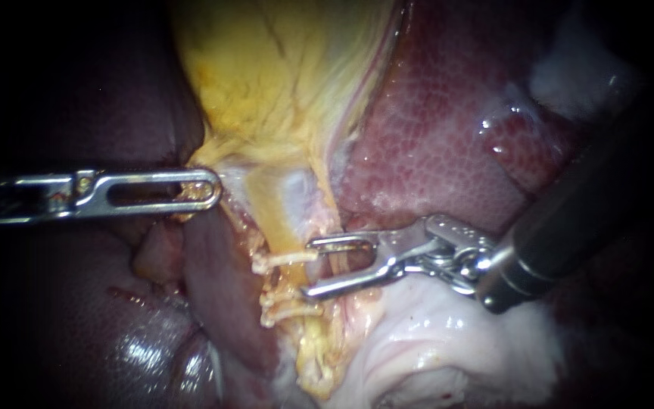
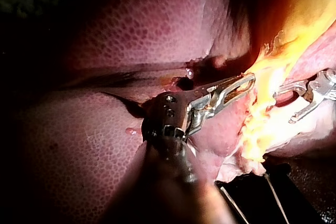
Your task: Going back third clip left tube
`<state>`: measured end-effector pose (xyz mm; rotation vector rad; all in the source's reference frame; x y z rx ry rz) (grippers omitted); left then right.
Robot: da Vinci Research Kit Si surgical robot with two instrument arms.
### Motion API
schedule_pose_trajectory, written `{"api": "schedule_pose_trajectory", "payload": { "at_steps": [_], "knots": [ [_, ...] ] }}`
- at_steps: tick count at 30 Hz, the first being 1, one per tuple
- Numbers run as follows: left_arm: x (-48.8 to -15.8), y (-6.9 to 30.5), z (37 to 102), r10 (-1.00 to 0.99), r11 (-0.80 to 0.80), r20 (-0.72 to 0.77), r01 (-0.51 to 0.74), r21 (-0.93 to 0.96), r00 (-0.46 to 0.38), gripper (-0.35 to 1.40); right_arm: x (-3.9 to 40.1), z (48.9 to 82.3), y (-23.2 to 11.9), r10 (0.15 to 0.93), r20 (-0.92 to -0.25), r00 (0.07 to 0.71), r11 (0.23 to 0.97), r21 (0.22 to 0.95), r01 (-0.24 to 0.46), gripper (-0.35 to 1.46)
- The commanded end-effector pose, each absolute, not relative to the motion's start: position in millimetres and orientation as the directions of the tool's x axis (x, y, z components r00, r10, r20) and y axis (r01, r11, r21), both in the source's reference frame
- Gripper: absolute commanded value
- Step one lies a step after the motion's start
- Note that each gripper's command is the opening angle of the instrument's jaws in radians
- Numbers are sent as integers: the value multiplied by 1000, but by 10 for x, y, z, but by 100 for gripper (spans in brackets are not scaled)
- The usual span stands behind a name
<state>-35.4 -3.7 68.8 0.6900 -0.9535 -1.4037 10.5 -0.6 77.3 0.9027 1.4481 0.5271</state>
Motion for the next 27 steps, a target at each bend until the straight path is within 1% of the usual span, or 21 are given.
{"api": "schedule_pose_trajectory", "payload": {
  "at_steps": [1,4,8,11,16,27],
  "knots": [
    [-354,-37,688,-987,83,140,494,866,-79,-35,96,764,-1,777,-622,91,596,775,208,60],
    [-354,-38,688,-987,83,140,494,866,-79,-35,74,740,10,756,-650,81,627,754,196,60],
    [-355,-38,690,-987,83,140,494,865,-80,-35,53,718,18,736,-668,113,648,743,170,60],
    [-357,-38,691,-987,83,141,495,865,-81,-35,44,708,21,719,-682,132,664,731,156,60],
    [-366,-44,699,-985,86,148,499,862,-85,-35,41,706,20,701,-697,147,682,717,148,60],
    [-408,-66,740,-984,113,167,494,862,-66,-35,44,703,18,693,-705,151,690,709,147,60]
  ]
}}
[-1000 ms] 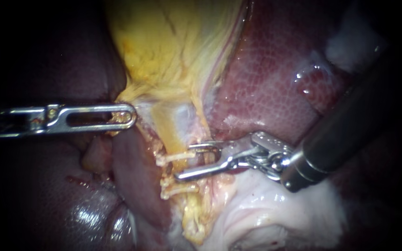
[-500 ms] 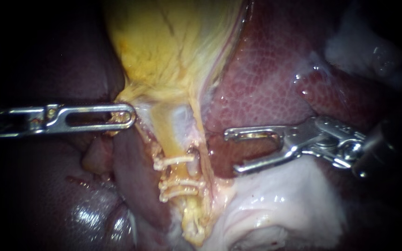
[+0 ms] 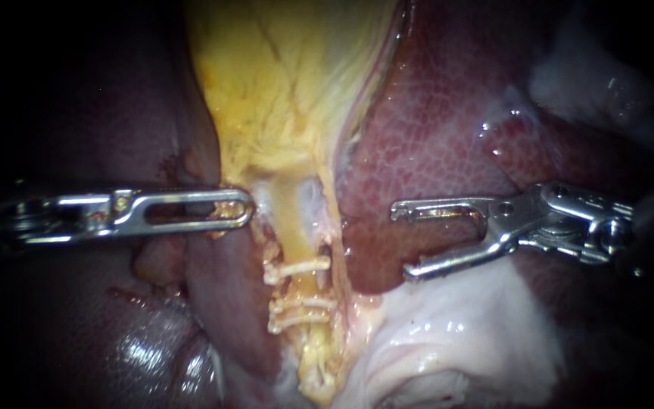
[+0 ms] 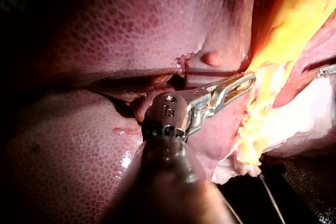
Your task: Going back third clip left tube
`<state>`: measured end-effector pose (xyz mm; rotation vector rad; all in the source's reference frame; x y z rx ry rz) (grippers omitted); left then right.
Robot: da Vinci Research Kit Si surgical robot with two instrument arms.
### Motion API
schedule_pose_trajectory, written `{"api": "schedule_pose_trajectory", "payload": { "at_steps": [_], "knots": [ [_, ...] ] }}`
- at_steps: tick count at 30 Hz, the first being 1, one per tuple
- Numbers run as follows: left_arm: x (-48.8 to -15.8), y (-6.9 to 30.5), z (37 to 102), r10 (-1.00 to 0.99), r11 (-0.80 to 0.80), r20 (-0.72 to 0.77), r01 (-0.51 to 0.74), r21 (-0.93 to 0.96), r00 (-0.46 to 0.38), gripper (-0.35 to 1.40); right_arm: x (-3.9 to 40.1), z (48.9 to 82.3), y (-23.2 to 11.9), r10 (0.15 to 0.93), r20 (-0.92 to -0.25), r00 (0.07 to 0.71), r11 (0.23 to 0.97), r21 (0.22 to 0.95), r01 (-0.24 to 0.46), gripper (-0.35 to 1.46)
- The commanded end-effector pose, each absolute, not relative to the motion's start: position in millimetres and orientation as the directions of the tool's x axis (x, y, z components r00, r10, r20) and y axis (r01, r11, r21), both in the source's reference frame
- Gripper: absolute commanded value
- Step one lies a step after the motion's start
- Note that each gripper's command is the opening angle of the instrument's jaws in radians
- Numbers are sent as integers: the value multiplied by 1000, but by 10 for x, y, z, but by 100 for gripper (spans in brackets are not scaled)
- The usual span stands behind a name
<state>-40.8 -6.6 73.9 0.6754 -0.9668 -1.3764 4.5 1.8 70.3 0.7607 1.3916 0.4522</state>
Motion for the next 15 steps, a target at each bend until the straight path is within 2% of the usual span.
{"api": "schedule_pose_trajectory", "payload": {
  "at_steps": [1,15],
  "knots": [
    [-410,-66,741,-984,114,166,492,863,-65,-35,45,703,18,688,-709,154,694,705,147,60],
    [-415,-67,742,-985,115,165,490,864,-59,-35,45,694,18,672,-723,163,707,691,148,60]
  ]
}}
